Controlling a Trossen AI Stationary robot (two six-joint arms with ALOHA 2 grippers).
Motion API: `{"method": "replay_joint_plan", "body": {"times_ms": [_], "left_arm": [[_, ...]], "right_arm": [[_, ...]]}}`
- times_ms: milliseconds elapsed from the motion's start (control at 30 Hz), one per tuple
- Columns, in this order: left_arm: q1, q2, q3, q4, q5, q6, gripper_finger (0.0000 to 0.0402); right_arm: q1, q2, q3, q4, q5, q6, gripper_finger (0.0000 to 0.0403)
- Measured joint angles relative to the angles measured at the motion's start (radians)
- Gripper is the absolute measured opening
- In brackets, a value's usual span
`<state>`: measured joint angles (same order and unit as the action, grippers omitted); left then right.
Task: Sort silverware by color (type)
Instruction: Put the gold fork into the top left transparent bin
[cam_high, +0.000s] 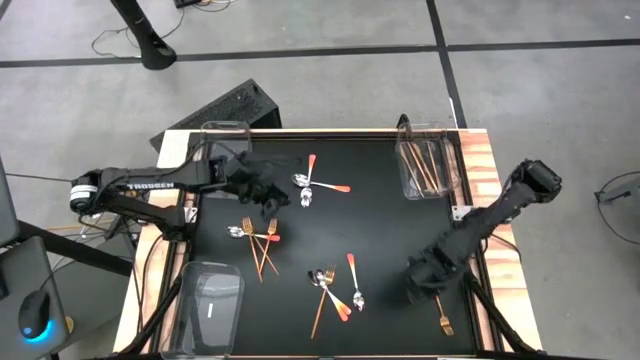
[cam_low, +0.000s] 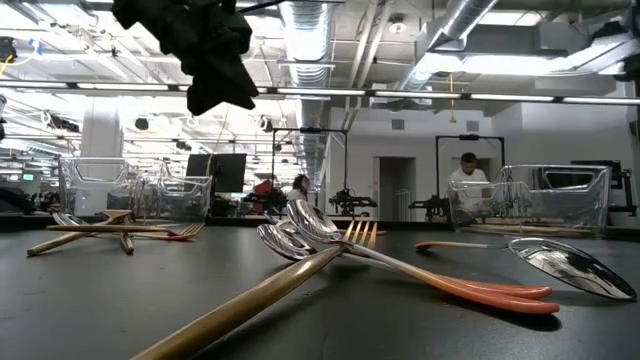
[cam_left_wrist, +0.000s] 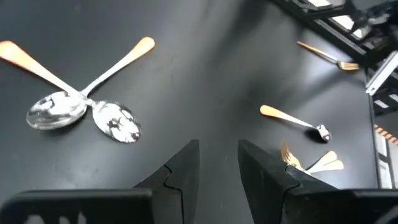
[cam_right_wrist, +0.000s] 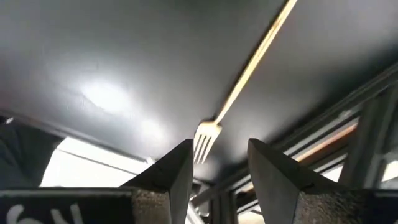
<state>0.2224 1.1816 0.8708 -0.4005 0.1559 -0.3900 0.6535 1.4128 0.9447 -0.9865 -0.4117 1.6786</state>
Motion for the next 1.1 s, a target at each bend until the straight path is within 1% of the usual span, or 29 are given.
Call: {"method": "replay_joint_plan", "body": {"times_ms": [200, 367, 467, 700, 900, 1100], "left_arm": [[-0.112, -0.005, -0.007, -0.003, -0.083, -0.039, 0.0098], [-0.199, -0.005, -0.007, 0.002, -0.175, -0.067, 0.0098], [-0.230, -0.005, -0.007, 0.003, -0.200, -0.085, 0.0098], [-0.247, -0.005, -0.007, 0.003, -0.250, -0.102, 0.0098], [-0.237, -0.005, -0.007, 0.004, -0.278, -0.104, 0.0098], [-0.233, -0.005, -0.007, 0.004, -0.336, -0.105, 0.0098]], "right_arm": [[0.080, 0.000, -0.020, 0.057, 0.055, 0.119, 0.0173], [0.129, 0.000, -0.126, 0.238, 0.060, 0.211, 0.0173], [0.148, 0.001, -0.176, 0.319, 0.074, 0.265, 0.0173], [0.181, 0.001, -0.240, 0.359, 0.071, 0.286, 0.0162], [0.188, 0.001, -0.305, 0.466, 0.071, 0.298, 0.0136], [0.189, 0.001, -0.335, 0.499, 0.070, 0.338, 0.0107]]}}
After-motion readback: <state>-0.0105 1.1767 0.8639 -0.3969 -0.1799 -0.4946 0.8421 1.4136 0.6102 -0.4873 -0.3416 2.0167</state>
